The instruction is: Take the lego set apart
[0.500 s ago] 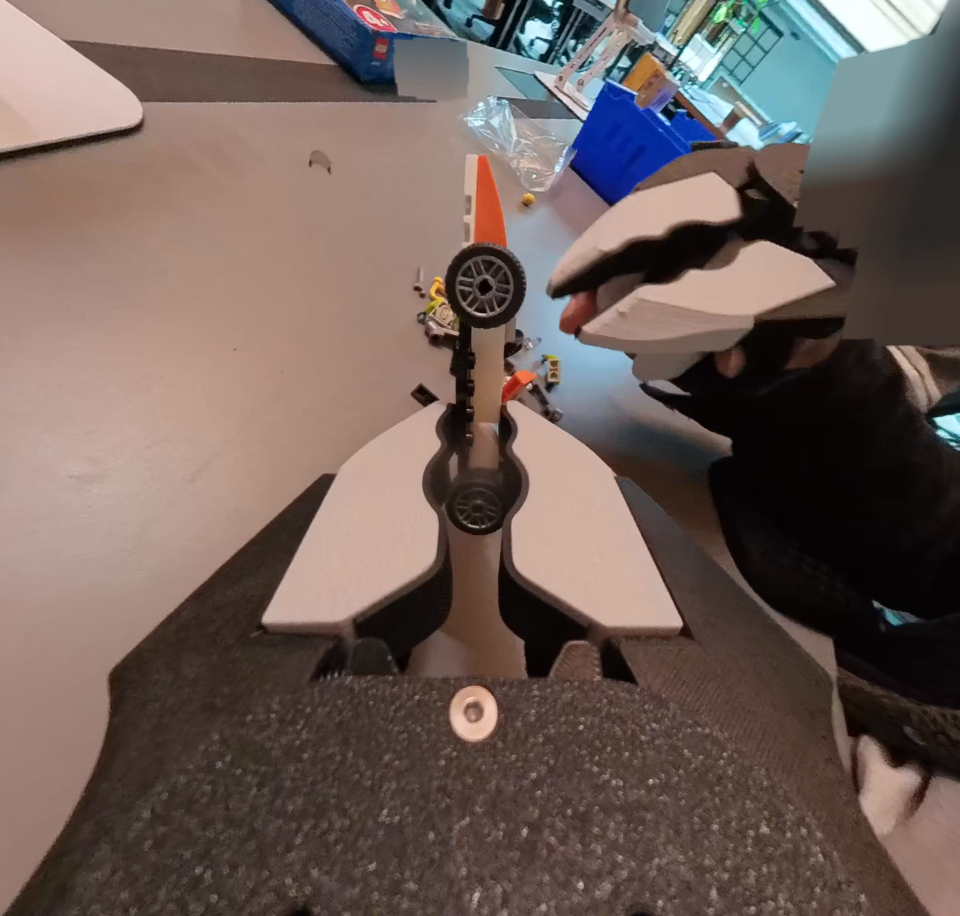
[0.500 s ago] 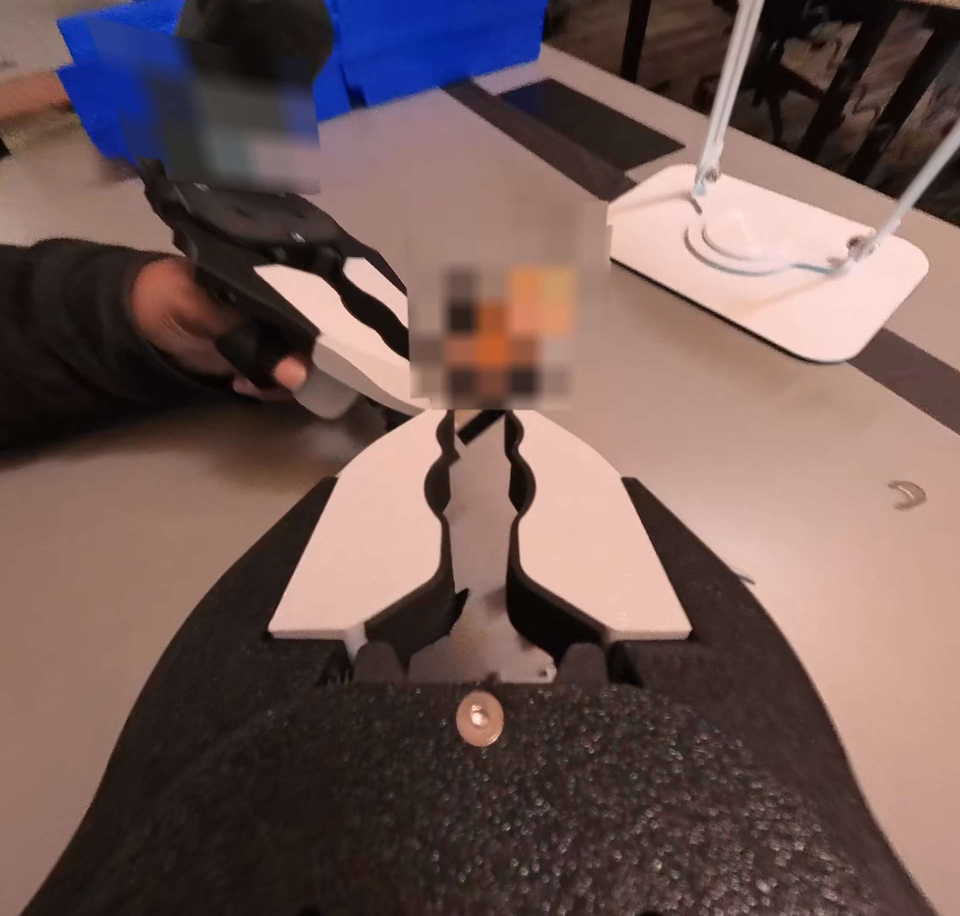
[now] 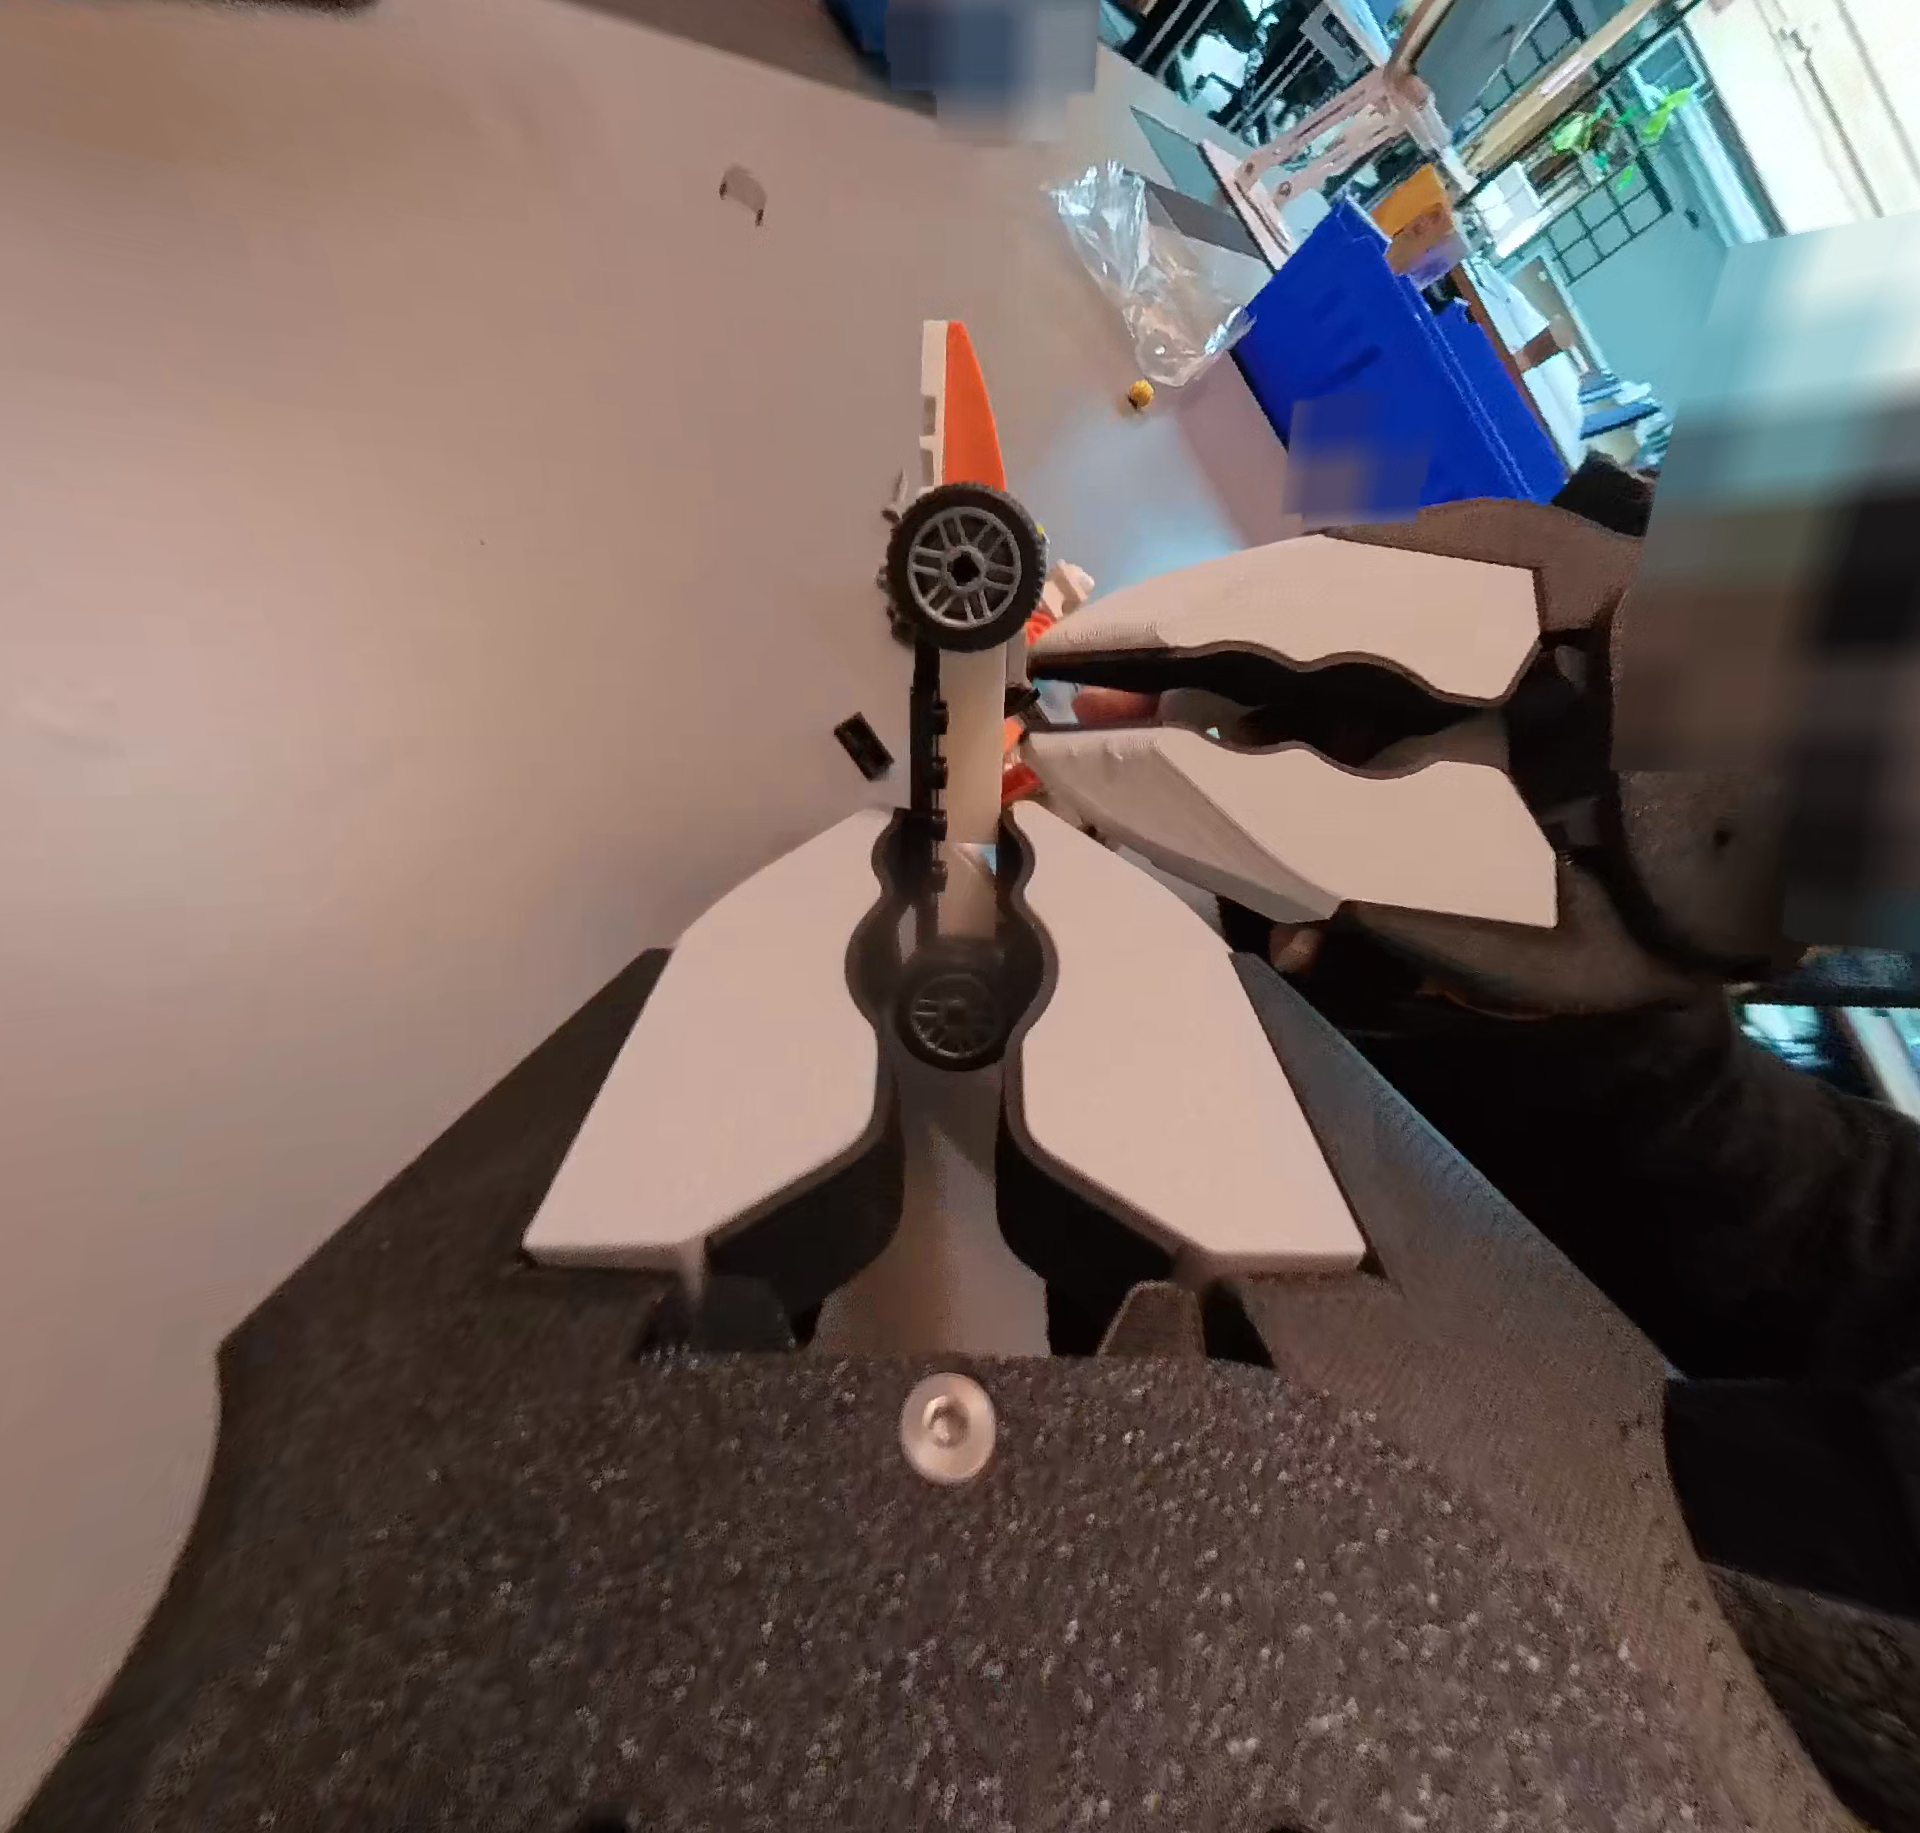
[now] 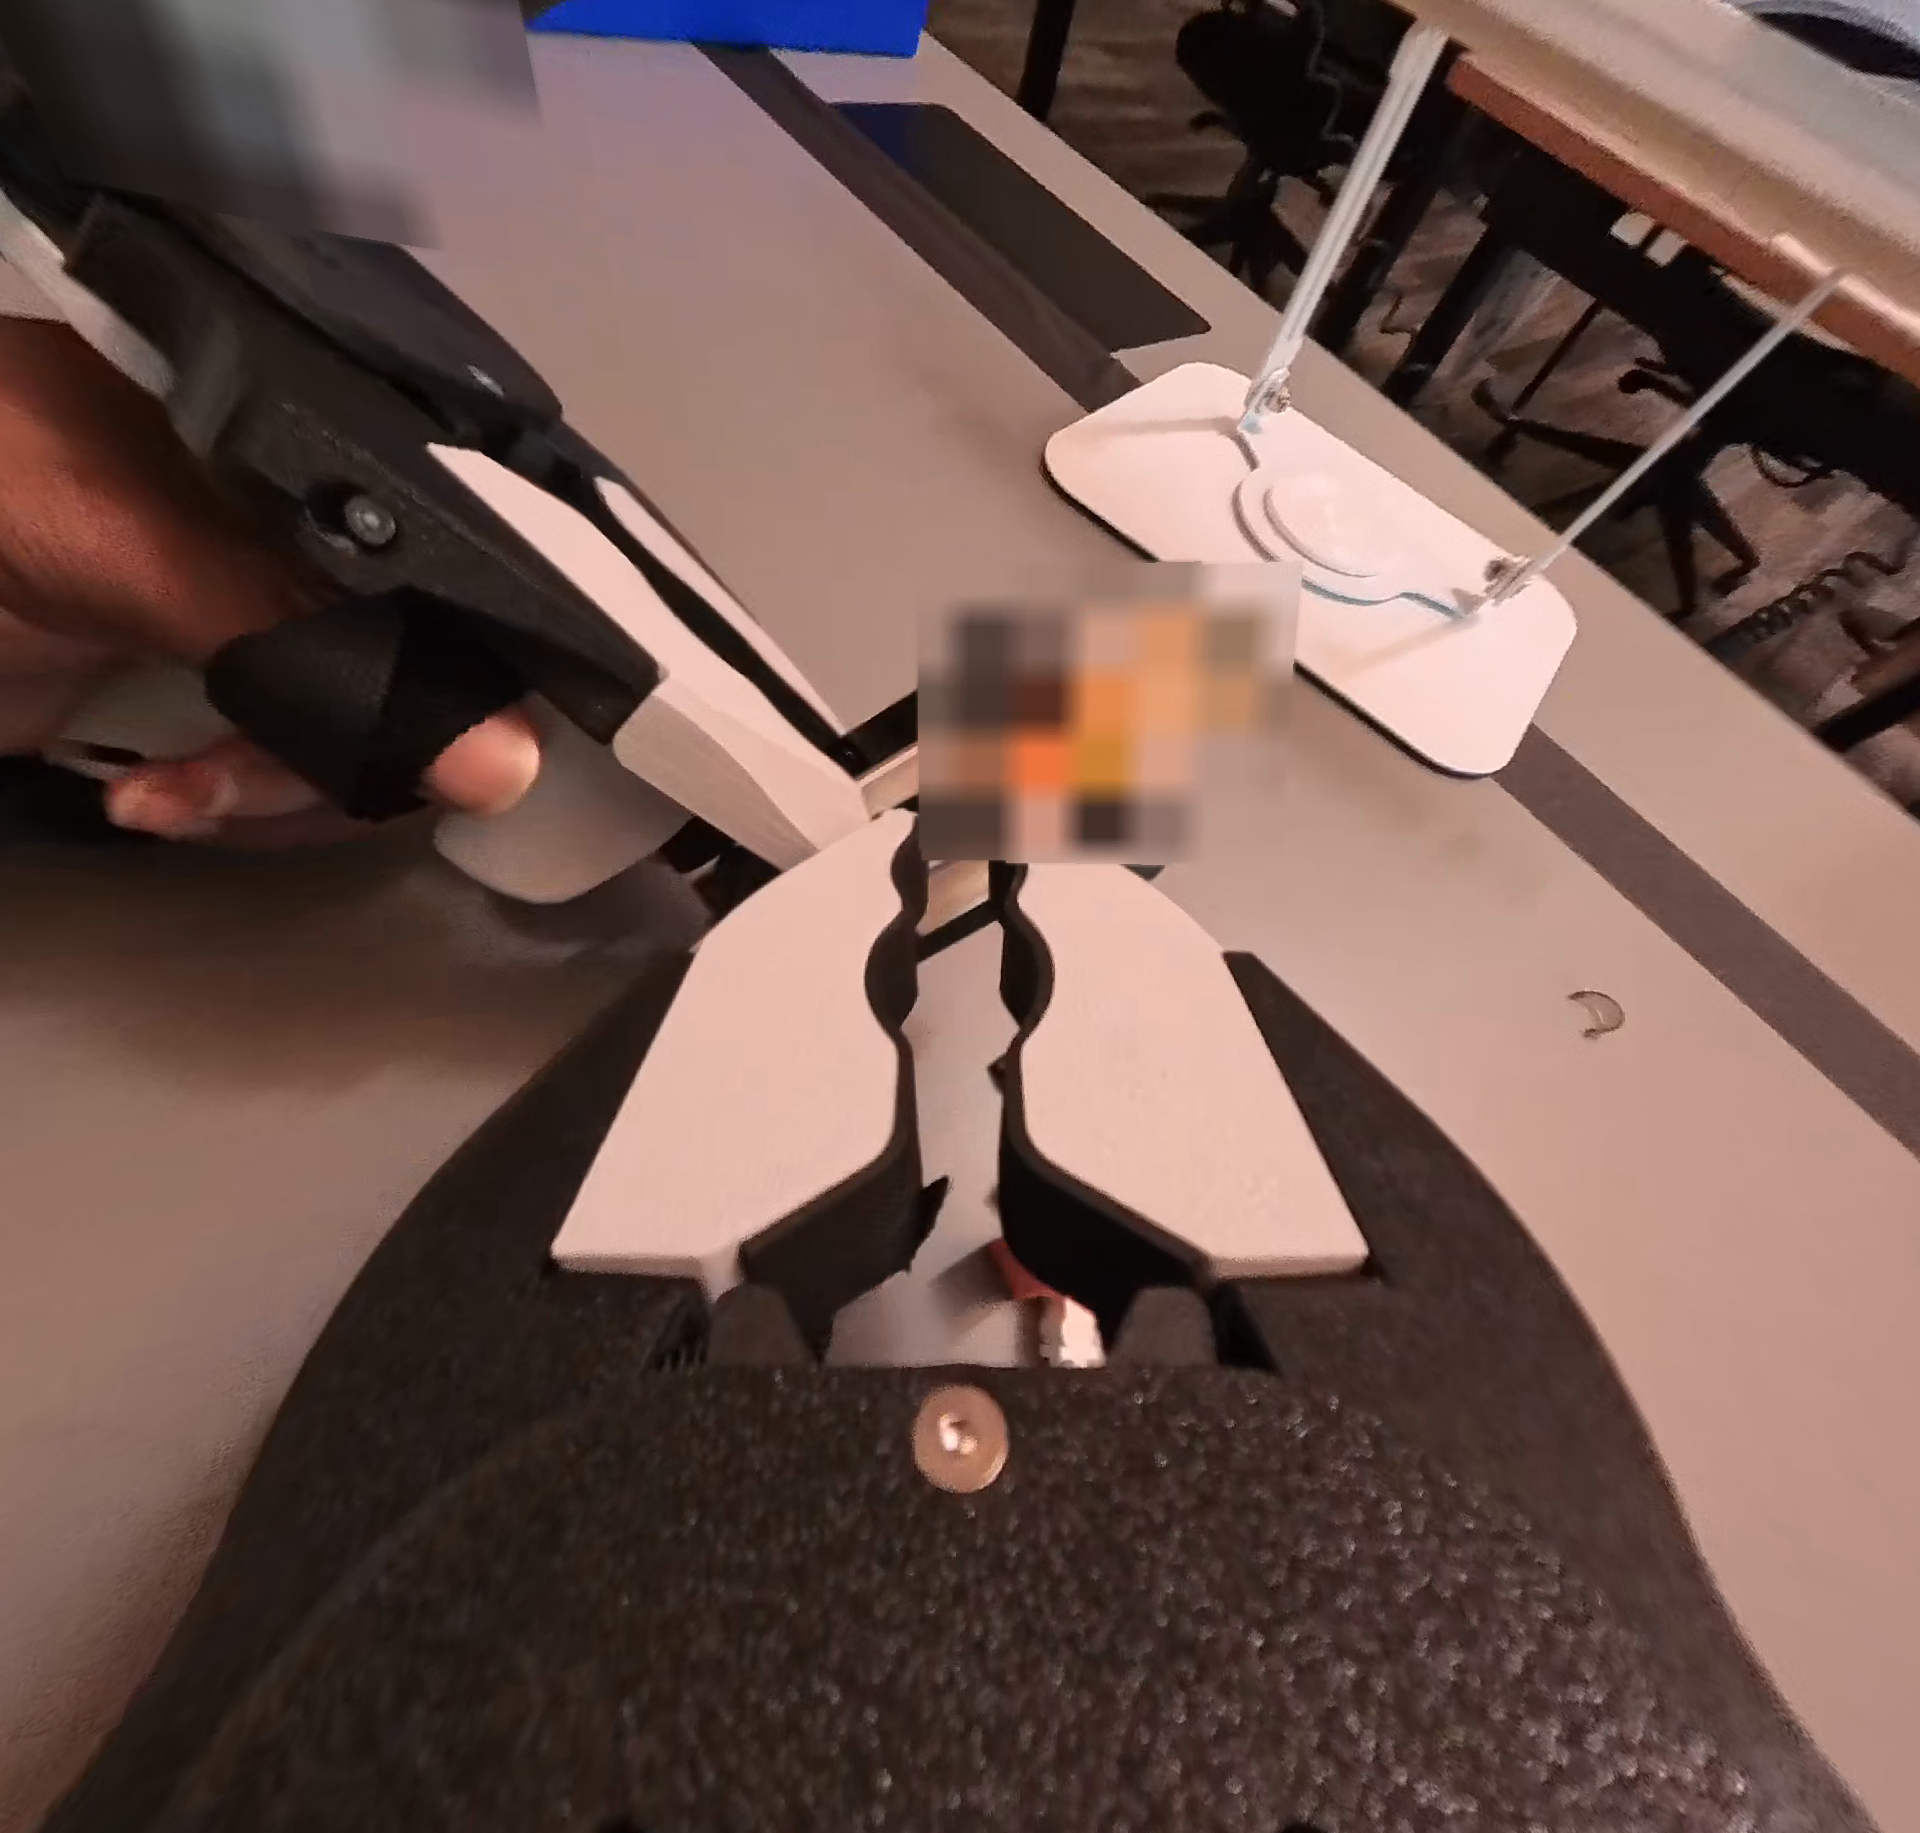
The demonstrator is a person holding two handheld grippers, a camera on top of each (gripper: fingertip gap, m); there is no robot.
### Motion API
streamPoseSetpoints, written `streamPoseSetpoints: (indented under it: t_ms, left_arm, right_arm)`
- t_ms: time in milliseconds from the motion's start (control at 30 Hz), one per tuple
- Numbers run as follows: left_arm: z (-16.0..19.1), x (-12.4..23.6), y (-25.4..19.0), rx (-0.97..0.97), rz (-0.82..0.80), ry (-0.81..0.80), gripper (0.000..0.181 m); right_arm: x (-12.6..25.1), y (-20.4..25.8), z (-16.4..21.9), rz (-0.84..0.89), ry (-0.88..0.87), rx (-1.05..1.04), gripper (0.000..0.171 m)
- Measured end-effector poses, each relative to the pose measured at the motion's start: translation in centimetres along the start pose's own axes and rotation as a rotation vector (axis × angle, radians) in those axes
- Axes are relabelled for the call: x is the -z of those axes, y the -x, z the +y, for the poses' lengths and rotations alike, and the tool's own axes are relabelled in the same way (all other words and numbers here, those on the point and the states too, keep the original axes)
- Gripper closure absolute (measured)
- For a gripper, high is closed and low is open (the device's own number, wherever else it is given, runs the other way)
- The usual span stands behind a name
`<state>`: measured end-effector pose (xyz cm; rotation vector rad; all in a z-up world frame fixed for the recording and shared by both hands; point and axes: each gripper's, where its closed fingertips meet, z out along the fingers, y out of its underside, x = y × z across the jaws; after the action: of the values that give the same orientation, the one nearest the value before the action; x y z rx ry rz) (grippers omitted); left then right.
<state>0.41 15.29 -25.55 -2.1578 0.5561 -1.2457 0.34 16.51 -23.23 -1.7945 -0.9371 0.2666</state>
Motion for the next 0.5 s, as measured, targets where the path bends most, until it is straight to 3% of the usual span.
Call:
streamPoseSetpoints:
  t_ms: [200,500]
  left_arm:
    - [0.5,-0.16,-0.31,0.103,0.056,0.025,0.166]
    - [0.4,0.04,-0.25,0.111,0.065,0.029,0.166]
  right_arm:
    - [-0.29,0.12,0.54,0.048,0.034,0.128,0.166]
    - [-0.23,-0.04,0.95,0.065,0.051,0.252,0.167]
